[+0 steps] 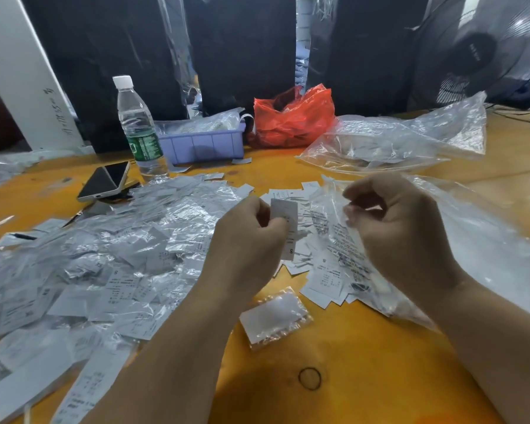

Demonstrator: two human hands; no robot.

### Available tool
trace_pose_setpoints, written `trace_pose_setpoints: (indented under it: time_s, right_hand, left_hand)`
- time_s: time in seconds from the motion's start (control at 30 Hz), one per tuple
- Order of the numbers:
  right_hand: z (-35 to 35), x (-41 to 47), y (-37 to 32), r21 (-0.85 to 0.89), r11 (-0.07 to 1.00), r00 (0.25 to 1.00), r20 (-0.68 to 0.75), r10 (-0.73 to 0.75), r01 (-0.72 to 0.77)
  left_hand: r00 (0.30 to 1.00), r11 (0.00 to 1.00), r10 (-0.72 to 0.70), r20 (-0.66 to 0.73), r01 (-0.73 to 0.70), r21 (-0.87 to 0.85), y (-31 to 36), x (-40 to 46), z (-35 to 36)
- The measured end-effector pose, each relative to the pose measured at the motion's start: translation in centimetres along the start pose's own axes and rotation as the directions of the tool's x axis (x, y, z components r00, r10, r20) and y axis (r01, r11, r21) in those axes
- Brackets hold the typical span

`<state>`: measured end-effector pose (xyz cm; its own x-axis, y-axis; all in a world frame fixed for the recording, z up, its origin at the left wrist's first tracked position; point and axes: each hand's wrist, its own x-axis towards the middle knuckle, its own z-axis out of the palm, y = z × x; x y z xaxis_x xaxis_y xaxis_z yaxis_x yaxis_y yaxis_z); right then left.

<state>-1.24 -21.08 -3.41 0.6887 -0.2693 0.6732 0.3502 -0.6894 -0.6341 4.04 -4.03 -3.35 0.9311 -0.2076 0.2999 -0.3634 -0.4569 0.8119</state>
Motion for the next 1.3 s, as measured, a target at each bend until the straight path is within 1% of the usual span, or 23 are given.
trace_pose_setpoints:
  time_s: [0.07,0.1,0.23,0.3,0.33,0.4,0.5,0.53,0.63,0.73,0.77,0.83,0.9,0.97,1.1,1.2,1.27,1.3]
  right_hand:
    - [-0.3,0.7,-0.1,0.147,0.981,0.990,-0.032,0.135,-0.129]
    - [-0.4,1.0,-0.3,0.193,0.970,0.986,-0.045,0.159,-0.148]
    - [0.6,2.3,-1.8,0.254,0.963,0.994,-0.025,0.103,-0.093]
    - [1.6,3.1,-2.4,0.317,0.943,0.994,0.018,0.104,-0.105]
    - [2.2,3.5,-2.6,0.366,0.922,0.992,0.044,0.115,-0.123]
    - [3.2,4.1,-2.9,0.489,0.854,0.984,0.111,0.142,-0.178]
    - [4.3,3.9,-2.5,0.634,0.717,0.957,0.216,0.196,-0.290]
    - [4.5,3.7,-2.3,0.657,0.678,0.944,0.248,0.219,-0.330]
    - [4.3,3.3,-1.8,0.712,0.565,0.909,0.325,0.261,-0.417]
    - [3.6,3.4,-2.0,0.789,0.382,0.870,0.381,0.312,-0.482]
    - [3.3,3.4,-2.1,0.800,0.343,0.861,0.388,0.330,-0.492]
    - [3.1,3.5,-2.2,0.806,0.306,0.845,0.393,0.363,-0.507]
    - [3.2,3.5,-2.2,0.802,0.296,0.834,0.398,0.384,-0.519]
    - [3.5,3.4,-2.2,0.778,0.308,0.817,0.416,0.399,-0.547]
    - [3.7,3.4,-1.6,0.633,0.401,0.747,0.514,0.423,-0.662]
    - [3.3,3.6,-1.2,0.479,0.493,0.671,0.649,0.358,-0.726]
    - [2.7,3.8,-1.1,0.376,0.570,0.608,0.739,0.291,-0.730]
    - [2.5,3.8,-1.1,0.346,0.592,0.576,0.777,0.255,-0.728]
  left_hand:
    - [1.000,1.000,-0.003,-0.030,0.002,-0.030,0.0,0.0,-0.2]
    - [0.999,0.999,-0.001,-0.046,-0.001,-0.046,0.0,0.0,-0.2]
    - [0.997,0.999,0.033,-0.064,-0.031,0.029,-0.5,0.2,-0.5]
    - [0.998,1.000,0.011,-0.064,-0.010,0.016,-0.5,0.3,-0.7]
    - [0.998,1.000,-0.016,-0.057,0.015,-0.020,-0.3,0.3,-0.8]
    - [0.997,0.994,-0.075,-0.021,0.073,-0.082,0.1,0.5,-0.8]
    - [0.987,0.978,-0.144,0.069,0.152,-0.144,0.3,0.7,-0.8]
    - [0.983,0.969,-0.155,0.101,0.172,-0.178,0.3,0.7,-0.7]
    - [0.967,0.959,-0.181,0.181,0.215,-0.187,0.3,0.6,-0.3]
    - [0.930,0.906,-0.264,0.256,0.329,-0.264,0.2,0.7,-0.3]
    - [0.922,0.887,-0.266,0.282,0.349,-0.303,0.1,0.7,-0.4]
    - [0.928,0.871,-0.216,0.304,0.324,-0.369,-0.1,0.8,-0.7]
    - [0.946,0.878,-0.137,0.293,0.253,-0.406,-0.3,0.8,-0.9]
    - [0.964,0.886,-0.079,0.254,0.185,-0.425,-0.4,0.8,-1.0]
    - [0.982,0.928,-0.048,0.181,0.111,-0.357,-0.5,0.8,-1.2]
    - [0.975,0.944,-0.058,0.215,0.124,-0.304,-0.7,1.0,-1.6]
    - [0.963,0.945,-0.064,0.263,0.143,-0.294,-0.7,1.0,-1.8]
    - [0.959,0.944,-0.064,0.274,0.147,-0.294,-0.7,1.0,-2.0]
